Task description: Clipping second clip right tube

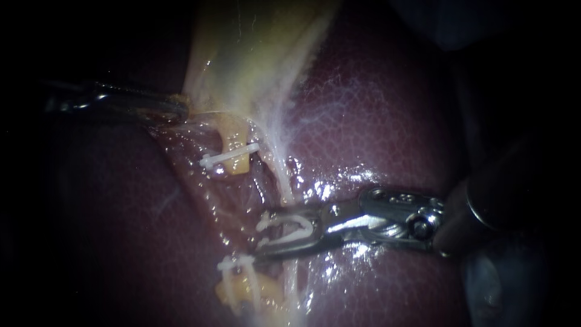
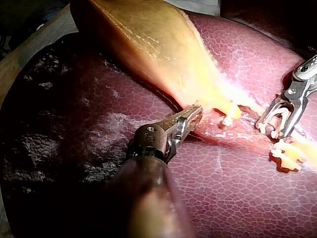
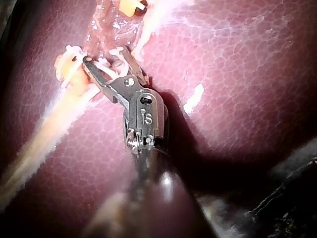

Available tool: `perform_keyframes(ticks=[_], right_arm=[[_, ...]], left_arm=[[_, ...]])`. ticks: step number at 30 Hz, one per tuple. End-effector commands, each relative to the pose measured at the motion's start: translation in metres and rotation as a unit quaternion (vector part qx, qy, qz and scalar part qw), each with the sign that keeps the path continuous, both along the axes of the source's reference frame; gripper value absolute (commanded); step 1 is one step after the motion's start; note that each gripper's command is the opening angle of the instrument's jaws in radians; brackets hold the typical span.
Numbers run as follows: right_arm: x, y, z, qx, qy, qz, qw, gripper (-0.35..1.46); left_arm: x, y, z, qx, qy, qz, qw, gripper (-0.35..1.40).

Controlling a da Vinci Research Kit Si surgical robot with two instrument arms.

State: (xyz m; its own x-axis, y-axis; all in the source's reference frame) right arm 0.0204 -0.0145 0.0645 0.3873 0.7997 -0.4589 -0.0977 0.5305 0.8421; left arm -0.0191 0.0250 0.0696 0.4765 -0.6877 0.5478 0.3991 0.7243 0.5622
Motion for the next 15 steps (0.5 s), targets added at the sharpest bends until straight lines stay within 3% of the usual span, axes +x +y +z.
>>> perform_keyframes(ticks=[1,7,15], right_arm=[[0.0,0.0,-0.0002,0.0,0.0,0.0,1.0,0.49],[0.0001,0.0,-0.0026,0.005,0.004,-0.001,1.0,0.49],[-0.0023,0.0013,-0.0076,0.016,0.014,0.004,0.9998,0.49]], left_arm=[[0.0,0.0,0.0,0.0,0.0,0.0,1.0,-0.35],[0.0,0.0,0.0,0.0,0.0,0.0,1.0,-0.35],[0.0,0.0,0.0,0.0,0.0,0.0,1.0,-0.35]])
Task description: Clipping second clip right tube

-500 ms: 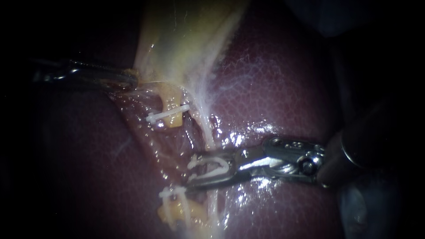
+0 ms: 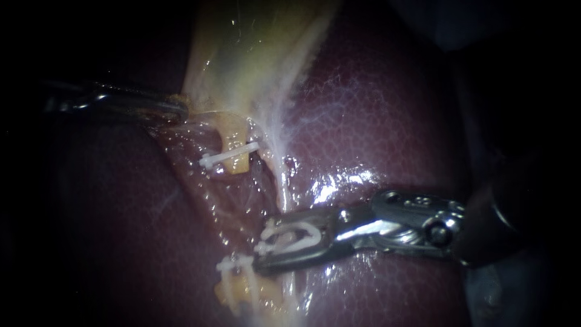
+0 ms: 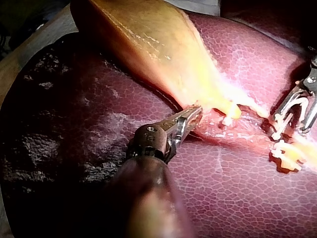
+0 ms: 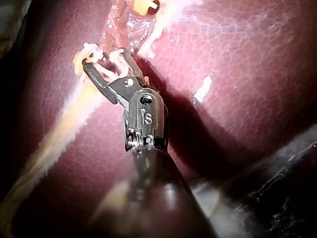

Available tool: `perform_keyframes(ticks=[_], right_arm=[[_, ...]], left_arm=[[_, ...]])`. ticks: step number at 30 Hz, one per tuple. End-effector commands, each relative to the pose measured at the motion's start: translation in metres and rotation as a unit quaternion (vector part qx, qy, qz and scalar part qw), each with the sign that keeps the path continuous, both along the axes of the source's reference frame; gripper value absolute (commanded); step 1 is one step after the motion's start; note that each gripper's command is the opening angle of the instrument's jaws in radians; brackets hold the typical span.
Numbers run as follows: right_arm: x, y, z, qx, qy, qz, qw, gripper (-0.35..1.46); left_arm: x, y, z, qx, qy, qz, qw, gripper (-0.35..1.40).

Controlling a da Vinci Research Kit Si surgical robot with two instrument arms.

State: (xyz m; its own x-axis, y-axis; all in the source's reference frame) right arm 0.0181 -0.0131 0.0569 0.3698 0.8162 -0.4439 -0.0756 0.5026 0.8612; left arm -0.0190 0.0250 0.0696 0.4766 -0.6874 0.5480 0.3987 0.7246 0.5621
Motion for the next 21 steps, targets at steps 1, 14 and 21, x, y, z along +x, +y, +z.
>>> perform_keyframes(ticks=[1,14,21], right_arm=[[-0.0004,0.0002,-0.0002,0.0,-0.001,0.002,1.0,0.49],[-0.0036,0.0013,0.0034,-0.006,-0.006,0.01,0.9999,0.49],[-0.0037,0.0009,0.0078,0.009,-0.012,0.015,0.9998,0.49]], left_arm=[[0.0,0.0,0.0,0.0,0.0,0.0,1.0,-0.35],[0.0001,0.0,0.0001,0.002,0.0,-0.001,1.0,-0.35],[0.0001,-0.0001,0.0001,0.001,0.001,-0.002,1.0,-0.35]])
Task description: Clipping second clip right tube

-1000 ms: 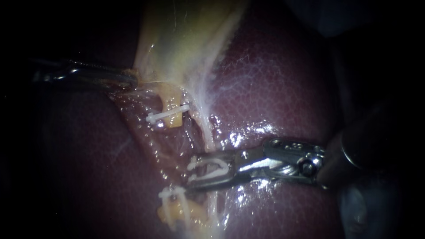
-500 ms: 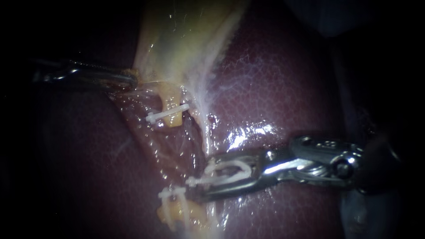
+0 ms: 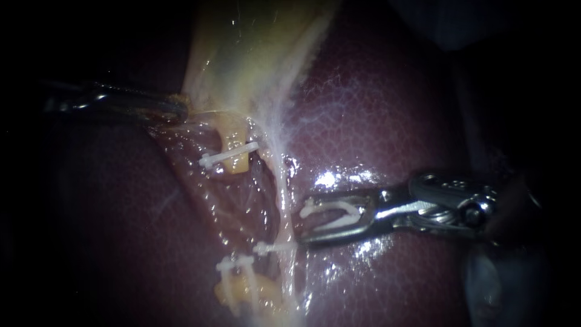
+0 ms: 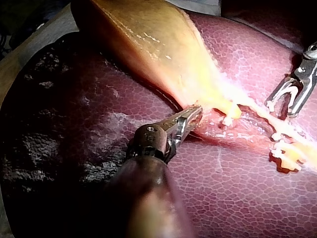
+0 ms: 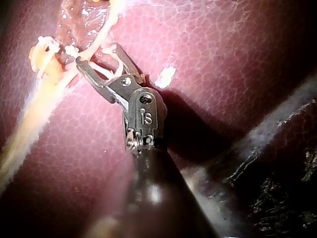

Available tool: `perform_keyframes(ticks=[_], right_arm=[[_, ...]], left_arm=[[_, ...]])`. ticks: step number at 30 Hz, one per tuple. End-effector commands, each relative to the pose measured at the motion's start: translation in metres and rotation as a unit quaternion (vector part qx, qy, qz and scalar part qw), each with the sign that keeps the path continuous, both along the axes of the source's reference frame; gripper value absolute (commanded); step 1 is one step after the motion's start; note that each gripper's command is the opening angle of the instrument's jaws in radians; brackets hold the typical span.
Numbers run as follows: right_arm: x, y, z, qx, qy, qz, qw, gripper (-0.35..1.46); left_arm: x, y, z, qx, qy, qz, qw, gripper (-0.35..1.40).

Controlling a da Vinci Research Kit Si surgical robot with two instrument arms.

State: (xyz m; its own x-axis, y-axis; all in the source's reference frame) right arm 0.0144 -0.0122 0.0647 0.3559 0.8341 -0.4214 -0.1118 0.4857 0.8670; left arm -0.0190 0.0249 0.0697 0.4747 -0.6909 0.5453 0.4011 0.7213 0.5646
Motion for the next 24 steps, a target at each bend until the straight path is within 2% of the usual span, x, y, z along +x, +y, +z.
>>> perform_keyframes(ticks=[1,4,7,16,19,24], right_arm=[[0.0002,-0.0001,0.0005,0.004,0.0,-0.002,1.0,0.49],[0.0008,-0.0003,0.0011,0.024,0.003,-0.007,0.9997,0.49],[0.0018,-0.0006,0.0014,0.045,0.017,0.001,0.9988,0.49],[0.0045,-0.0012,0.0019,0.079,0.053,0.007,0.9954,0.49],[0.0049,-0.0013,0.0014,0.09,0.066,0.007,0.9937,0.49],[0.0056,-0.0016,-0.0007,0.103,0.09,0.01,0.9905,0.49]], left_arm=[[0.0,0.0,0.0,-0.001,0.001,-0.001,1.0,-0.35],[0.0,0.0,0.0001,-0.001,0.001,-0.001,1.0,-0.35],[0.0,0.0,0.0002,-0.001,0.001,-0.001,1.0,-0.35],[0.0,-0.0001,0.0003,-0.001,0.001,-0.001,1.0,-0.35],[0.0,-0.0001,0.0003,-0.001,0.001,-0.001,1.0,-0.35],[0.0,-0.0001,0.0003,-0.001,0.001,-0.001,1.0,-0.35]])
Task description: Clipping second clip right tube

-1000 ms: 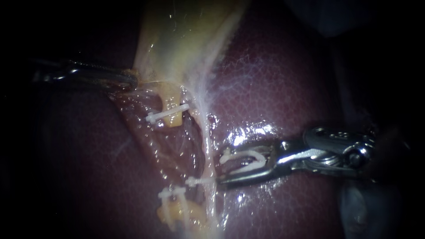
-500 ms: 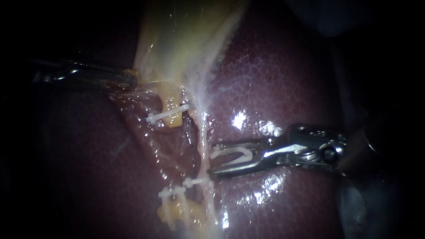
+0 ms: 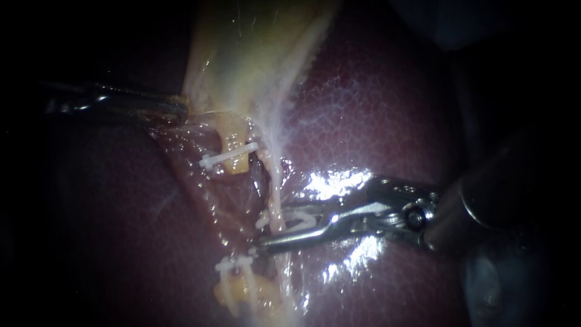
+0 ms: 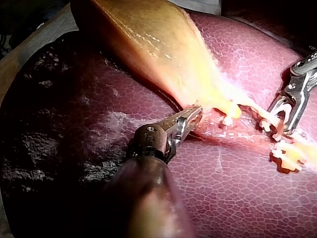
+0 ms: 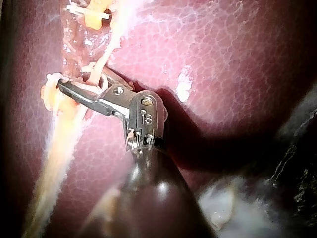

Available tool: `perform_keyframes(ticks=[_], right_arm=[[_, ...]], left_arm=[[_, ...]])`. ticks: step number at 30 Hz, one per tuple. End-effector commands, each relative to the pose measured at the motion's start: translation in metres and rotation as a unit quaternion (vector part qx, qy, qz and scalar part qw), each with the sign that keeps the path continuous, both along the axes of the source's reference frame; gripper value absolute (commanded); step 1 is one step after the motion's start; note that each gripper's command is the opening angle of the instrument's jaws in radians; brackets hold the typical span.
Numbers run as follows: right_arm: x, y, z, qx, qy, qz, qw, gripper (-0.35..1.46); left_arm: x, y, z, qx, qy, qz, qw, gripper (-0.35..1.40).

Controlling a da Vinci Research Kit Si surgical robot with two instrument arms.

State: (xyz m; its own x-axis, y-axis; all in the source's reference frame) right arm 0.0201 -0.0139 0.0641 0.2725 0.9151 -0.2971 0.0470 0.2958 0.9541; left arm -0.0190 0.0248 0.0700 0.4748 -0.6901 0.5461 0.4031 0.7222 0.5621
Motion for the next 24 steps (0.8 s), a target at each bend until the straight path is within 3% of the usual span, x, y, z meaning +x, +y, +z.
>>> perform_keyframes(ticks=[1,11,17,24], right_arm=[[0.0001,0.0001,-0.0006,0.002,0.005,0.001,1.0,0.49],[0.0006,0.0009,-0.0056,0.019,0.037,0.013,0.999,0.49],[0.0001,0.0011,-0.0057,0.035,0.036,0.015,0.9986,0.42],[-0.0005,0.0019,-0.0052,0.05,0.033,0.014,0.9981,0.16]], left_arm=[[0.0,0.0,0.0,0.0,0.0,0.0,1.0,-0.35],[0.0,0.0,0.0,0.0,0.0,0.0,1.0,-0.35],[0.0,0.0,0.0,0.0,0.0,0.0,1.0,-0.35],[0.0,0.0,0.0,0.002,0.0,-0.002,1.0,-0.35]])
